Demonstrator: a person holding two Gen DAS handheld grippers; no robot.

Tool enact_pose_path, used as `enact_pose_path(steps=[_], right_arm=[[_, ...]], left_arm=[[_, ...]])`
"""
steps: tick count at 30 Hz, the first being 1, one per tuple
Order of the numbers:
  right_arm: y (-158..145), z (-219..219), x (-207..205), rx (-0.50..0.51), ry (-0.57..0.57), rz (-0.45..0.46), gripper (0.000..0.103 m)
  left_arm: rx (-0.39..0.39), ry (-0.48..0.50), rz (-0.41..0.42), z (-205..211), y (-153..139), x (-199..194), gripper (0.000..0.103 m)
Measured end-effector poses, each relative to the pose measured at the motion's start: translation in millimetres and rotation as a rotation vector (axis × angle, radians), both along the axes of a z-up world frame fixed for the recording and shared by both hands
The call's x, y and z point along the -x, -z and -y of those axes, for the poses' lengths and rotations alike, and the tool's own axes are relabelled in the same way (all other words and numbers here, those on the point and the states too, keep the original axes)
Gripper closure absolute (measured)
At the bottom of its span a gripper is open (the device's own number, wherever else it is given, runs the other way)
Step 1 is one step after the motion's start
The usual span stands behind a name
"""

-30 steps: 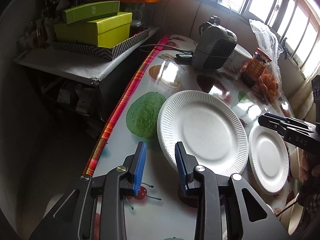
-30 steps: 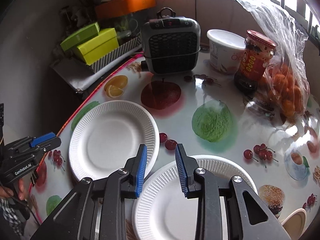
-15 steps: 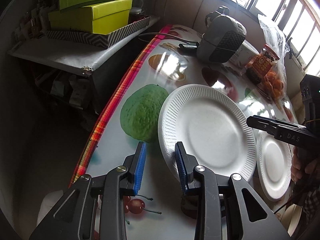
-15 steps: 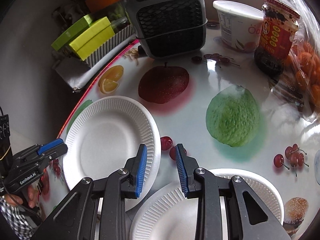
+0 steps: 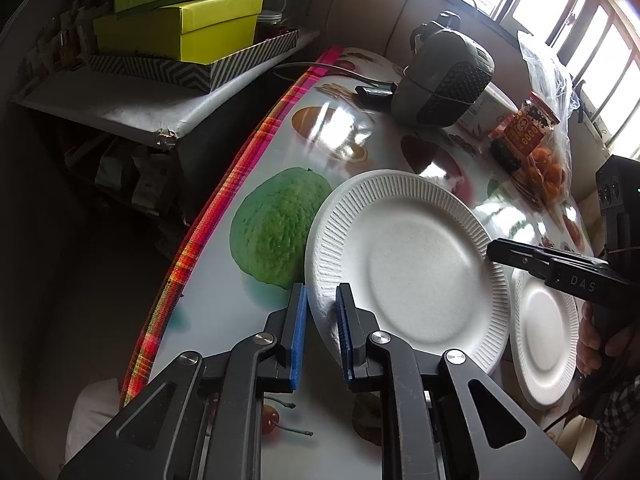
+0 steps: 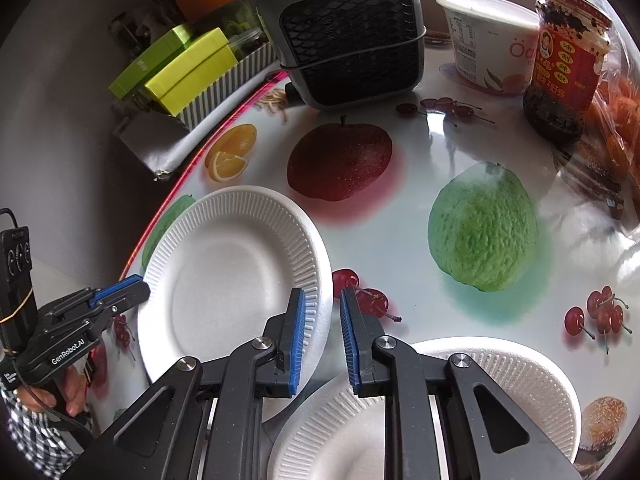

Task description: Organize plates and bowls

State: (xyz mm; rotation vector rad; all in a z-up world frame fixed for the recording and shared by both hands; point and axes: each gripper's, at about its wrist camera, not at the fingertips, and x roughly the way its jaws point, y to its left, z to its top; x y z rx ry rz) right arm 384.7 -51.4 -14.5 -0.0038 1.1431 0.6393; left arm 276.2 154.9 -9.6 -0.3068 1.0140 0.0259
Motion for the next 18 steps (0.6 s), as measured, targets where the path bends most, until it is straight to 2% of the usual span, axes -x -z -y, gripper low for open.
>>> enact_pose_path(steps=[12, 18], right_arm=[[-2.2, 1.8, 1.0, 0.006, 0.017, 0.006, 0.09], [-12.5, 4.2, 8.9, -0.008, 0.023, 0.014, 0.09]], left_arm=[[0.003, -0.001, 0.004, -0.2, -3.3, 0.1, 0.088], [0.005, -0.006, 0.011, -1.5, -10.3, 4.9, 0.088]])
